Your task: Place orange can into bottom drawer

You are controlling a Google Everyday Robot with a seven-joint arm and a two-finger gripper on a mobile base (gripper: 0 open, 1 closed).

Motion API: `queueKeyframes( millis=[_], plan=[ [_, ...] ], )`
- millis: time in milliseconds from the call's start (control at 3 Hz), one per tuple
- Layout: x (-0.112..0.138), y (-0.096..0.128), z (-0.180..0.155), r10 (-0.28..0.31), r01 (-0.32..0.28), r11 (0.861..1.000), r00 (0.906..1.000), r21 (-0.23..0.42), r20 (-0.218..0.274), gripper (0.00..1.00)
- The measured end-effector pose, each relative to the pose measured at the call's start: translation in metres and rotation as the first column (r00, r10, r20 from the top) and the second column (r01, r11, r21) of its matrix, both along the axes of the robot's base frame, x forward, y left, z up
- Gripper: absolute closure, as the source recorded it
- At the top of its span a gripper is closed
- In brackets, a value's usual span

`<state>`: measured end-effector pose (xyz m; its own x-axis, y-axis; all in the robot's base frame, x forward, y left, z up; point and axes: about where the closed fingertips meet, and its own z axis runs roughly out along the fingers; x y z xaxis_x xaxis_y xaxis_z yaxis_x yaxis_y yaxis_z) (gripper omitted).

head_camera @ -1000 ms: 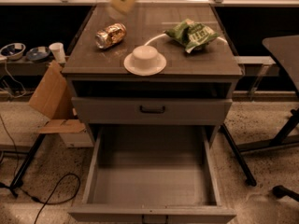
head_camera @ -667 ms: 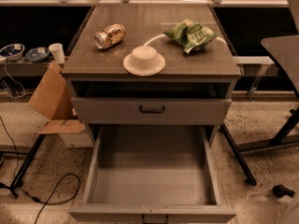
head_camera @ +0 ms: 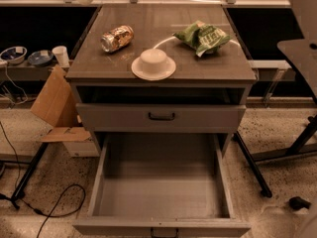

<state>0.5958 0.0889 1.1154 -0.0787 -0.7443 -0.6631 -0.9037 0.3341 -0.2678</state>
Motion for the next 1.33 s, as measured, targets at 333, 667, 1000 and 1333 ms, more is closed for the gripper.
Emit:
queueKeyframes(
  millis=[333, 667, 1000, 1333],
  plan=[
    [0.014, 0.024, -0.024, -0.042, 0.044, 0.996, 0.9988, 0.074, -0.027, 0.00],
    [0.037, 0.054, -0.066, -0.074, 0.080, 0.992, 0.9953, 0.100, -0.062, 0.00],
    [0.063, 0.073, -0.098, -0.134, 0.143, 0.984, 0.9870, 0.102, -0.088, 0.00],
    [0.093, 0.083, -0.123, -0.202, 0.210, 0.975, 0.9735, 0.068, -0.106, 0.00]
  ],
)
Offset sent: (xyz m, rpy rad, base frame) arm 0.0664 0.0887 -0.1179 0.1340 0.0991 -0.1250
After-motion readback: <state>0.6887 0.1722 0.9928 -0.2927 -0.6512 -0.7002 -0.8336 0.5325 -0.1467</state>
